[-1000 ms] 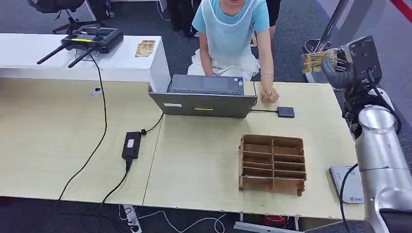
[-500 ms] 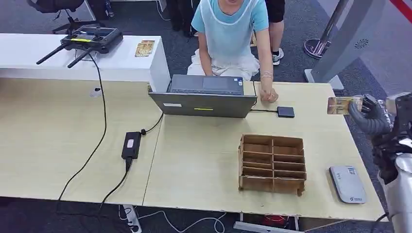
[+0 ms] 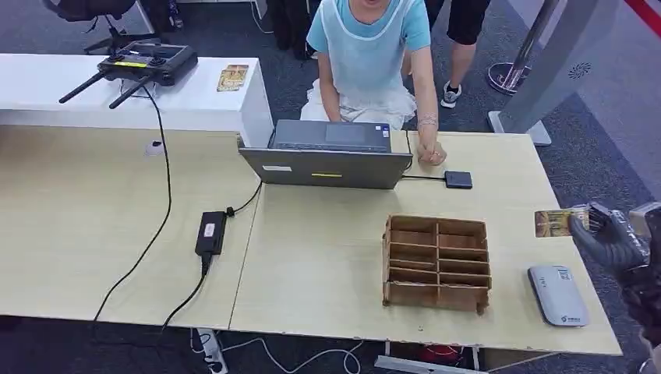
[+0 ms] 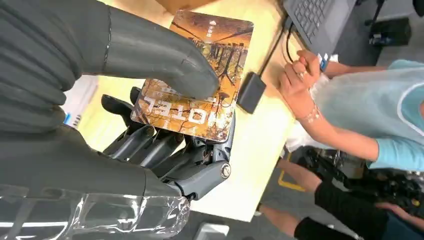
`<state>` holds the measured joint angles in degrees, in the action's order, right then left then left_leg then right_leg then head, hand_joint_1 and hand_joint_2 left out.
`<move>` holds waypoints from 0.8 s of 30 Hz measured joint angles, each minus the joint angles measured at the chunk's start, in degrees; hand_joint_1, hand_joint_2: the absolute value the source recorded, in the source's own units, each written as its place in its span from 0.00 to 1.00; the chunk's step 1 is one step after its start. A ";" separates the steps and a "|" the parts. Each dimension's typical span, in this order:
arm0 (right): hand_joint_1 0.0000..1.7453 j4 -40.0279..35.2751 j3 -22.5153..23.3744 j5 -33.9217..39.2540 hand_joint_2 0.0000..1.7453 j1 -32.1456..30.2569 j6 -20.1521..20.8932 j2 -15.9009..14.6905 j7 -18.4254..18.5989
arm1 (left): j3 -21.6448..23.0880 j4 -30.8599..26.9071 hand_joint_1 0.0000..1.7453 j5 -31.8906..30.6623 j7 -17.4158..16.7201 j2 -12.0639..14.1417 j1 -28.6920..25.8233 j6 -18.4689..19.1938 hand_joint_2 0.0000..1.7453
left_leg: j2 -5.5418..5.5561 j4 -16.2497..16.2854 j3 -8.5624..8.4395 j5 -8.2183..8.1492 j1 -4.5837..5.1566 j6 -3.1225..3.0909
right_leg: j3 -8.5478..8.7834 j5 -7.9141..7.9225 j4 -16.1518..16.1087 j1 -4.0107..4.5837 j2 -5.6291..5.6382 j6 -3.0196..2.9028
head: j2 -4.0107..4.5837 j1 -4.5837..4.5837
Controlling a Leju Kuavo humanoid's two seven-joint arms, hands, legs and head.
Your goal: Pass the card to the sensor for recognition and then transmit it.
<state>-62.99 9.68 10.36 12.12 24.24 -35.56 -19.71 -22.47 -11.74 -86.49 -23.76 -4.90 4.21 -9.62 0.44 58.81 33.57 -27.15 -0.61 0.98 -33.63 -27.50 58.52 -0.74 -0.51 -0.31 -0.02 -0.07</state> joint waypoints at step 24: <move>1.00 2.25 -0.41 -0.13 1.00 -5.99 4.96 -4.59 2.45 | -0.17 0.00 0.00 -0.96 0.07 0.24 0.00 -0.66 0.00 | -0.07 0.00 -0.02 -0.03 0.00 -0.04 | 0.00 -0.01 0.00 0.00 0.04 0.01 | 0.02 0.04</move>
<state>-60.74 9.27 10.23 6.13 29.20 -40.15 -17.27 -22.64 -11.74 -87.45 -23.69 -4.66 4.21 -10.27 0.37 58.81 33.56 -27.18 -0.61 0.94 -33.63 -27.51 58.52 -0.74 -0.47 -0.31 0.00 -0.02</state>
